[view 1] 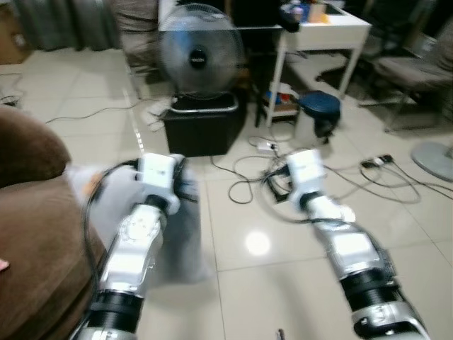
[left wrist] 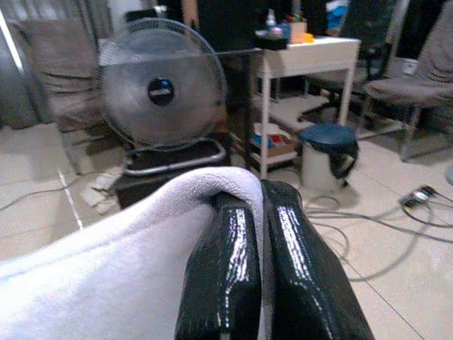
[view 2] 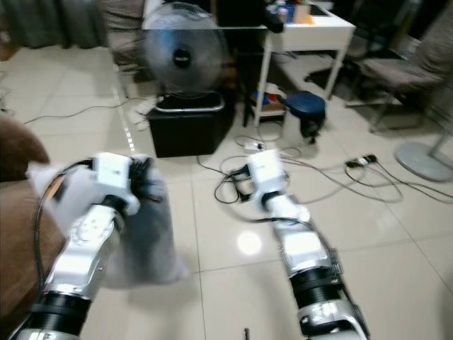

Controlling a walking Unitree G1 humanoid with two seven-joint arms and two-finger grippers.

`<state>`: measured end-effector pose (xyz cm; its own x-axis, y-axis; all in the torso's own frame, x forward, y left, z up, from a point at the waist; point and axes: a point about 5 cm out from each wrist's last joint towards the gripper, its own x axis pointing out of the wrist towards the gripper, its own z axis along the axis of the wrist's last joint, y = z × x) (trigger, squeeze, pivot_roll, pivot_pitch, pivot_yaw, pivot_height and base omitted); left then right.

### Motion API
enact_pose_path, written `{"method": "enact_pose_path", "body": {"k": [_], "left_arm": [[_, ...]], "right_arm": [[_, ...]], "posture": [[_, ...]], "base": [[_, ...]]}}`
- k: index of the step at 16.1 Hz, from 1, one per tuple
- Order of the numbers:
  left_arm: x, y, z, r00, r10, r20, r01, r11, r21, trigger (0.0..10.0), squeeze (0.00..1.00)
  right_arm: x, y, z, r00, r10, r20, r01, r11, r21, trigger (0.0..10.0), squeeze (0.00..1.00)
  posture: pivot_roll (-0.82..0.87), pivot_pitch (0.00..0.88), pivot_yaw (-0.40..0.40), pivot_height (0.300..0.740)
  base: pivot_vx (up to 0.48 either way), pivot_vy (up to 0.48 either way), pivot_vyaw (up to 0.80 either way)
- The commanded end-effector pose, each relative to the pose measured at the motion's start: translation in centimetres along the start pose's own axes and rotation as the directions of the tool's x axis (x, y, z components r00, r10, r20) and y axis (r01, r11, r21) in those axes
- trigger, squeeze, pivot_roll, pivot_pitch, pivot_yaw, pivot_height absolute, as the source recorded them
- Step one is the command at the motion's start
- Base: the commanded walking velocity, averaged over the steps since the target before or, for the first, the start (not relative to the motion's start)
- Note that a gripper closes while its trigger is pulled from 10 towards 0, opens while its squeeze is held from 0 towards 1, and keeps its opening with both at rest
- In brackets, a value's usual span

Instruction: Move the pillow to the sofa from floor

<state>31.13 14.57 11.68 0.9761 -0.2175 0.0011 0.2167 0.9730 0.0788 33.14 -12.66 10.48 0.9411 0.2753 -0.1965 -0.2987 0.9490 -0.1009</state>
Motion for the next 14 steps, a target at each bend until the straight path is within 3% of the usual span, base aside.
{"method": "enact_pose_path", "body": {"k": [1, 14], "left_arm": [[0.32, 1.14, 1.86, 0.996, 0.022, 0.081, -0.024, 0.999, 0.027, 10.0, 0.0], [0.72, 0.98, 2.09, 0.997, -0.012, 0.08, 0.008, 0.999, 0.051, 10.0, 0.0]], "right_arm": [[0.4, 1.14, 0.84, 0.999, 0.036, 0.028, -0.036, 0.999, -0.007, 10.0, 0.0], [0.36, 1.03, 0.74, 0.999, 0.018, 0.034, -0.018, 1.0, 0.003, 10.0, 0.0]], "posture": [[0.09, 0.0, 0.0, 0.74], [0.09, 0.0, 0.025, 0.74]], "base": [[0.442, 0.0, 0.0], [0.462, 0.0, 0.04]]}}
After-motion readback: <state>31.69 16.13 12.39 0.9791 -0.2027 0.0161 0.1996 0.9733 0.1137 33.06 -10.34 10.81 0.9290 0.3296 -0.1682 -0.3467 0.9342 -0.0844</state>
